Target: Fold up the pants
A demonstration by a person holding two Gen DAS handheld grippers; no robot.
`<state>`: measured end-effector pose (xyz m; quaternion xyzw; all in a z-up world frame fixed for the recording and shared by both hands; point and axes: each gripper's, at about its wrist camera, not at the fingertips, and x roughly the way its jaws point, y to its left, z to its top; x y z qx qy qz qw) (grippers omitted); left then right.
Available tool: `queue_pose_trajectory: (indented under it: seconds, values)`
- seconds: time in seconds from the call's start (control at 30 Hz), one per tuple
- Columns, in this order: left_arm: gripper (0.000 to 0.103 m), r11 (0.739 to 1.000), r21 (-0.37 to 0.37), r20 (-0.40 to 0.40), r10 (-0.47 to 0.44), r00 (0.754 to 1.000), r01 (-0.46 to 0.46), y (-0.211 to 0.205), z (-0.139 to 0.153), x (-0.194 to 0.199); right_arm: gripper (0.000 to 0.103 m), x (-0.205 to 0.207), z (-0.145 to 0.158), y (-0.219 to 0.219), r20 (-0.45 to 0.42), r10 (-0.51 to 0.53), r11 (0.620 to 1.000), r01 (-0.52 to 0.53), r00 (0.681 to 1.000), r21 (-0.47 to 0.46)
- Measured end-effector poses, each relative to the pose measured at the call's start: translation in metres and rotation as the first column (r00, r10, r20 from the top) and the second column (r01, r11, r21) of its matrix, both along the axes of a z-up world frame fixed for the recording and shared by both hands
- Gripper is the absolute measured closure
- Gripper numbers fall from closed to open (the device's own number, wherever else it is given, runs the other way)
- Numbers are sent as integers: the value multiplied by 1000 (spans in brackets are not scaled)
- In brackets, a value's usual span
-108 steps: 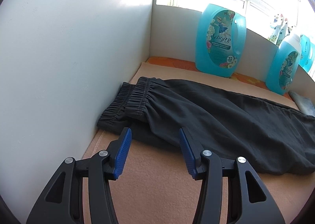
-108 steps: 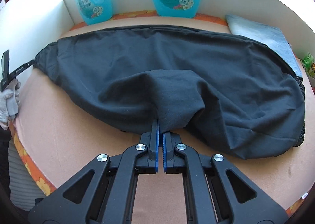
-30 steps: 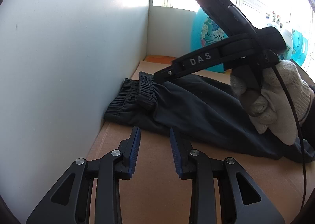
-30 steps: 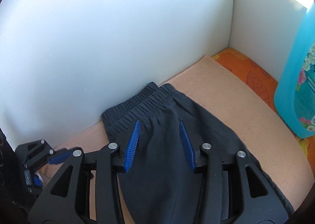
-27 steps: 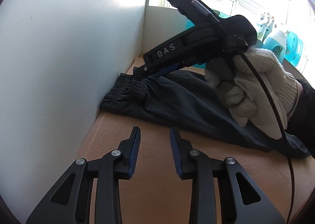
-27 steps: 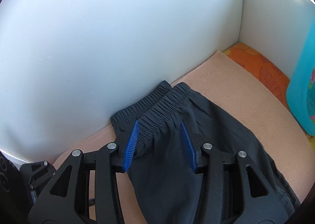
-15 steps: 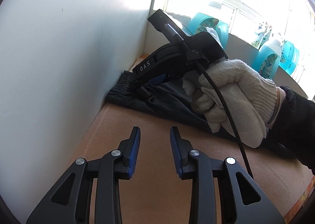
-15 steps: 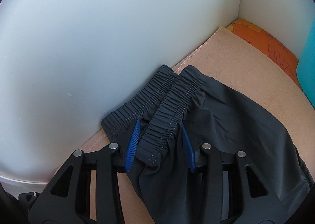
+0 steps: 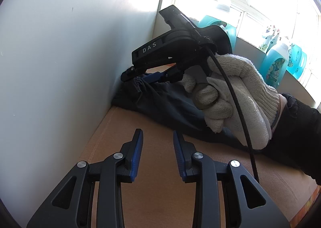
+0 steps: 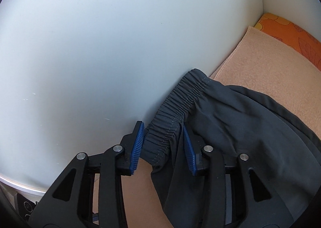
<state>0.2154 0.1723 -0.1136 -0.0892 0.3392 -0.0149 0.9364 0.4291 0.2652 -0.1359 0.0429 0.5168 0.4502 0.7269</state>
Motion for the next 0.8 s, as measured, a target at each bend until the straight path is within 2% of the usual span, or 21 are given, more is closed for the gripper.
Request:
queue_pose_trajectory:
  seconds: [0.17, 0.27, 0.37, 0.43, 0.5, 0.6, 0.7, 0.8]
  values:
    - [74, 1000, 4, -3, -14, 1000, 14, -5, 0, 8, 59, -12, 34, -45, 47, -23, 999, 21, 999, 47]
    - [74, 998, 52, 17, -21, 1000, 20, -14, 5, 18, 58, -19, 53, -82, 95, -65, 997, 61, 993, 47]
    - [74, 999, 27, 11, -21, 1000, 21, -15, 6, 34, 58, -25, 63, -124, 142, -98, 995, 96, 985, 22]
    - [74, 999, 25, 0, -22, 1000, 22, -15, 3, 45, 58, -22, 61, -144, 149, -125, 992, 128, 981, -9]
    - [73, 1000, 12, -17, -25, 1000, 25, -16, -1, 56, 58, -25, 49, -177, 126, -160, 985, 167, 979, -45]
    - [69, 1000, 28, -27, -2, 1000, 3, -17, -6, 65, 58, -16, 26, -197, 133, -202, 969, 217, 970, -117]
    - [69, 1000, -10, -11, 20, 1000, -20, -11, -6, 54, 58, -20, 14, -191, 183, -161, 971, 189, 970, -148]
    - [69, 999, -16, -5, 40, 999, -40, -7, -5, 30, 58, -43, 15, -164, 284, -63, 979, 115, 957, -170]
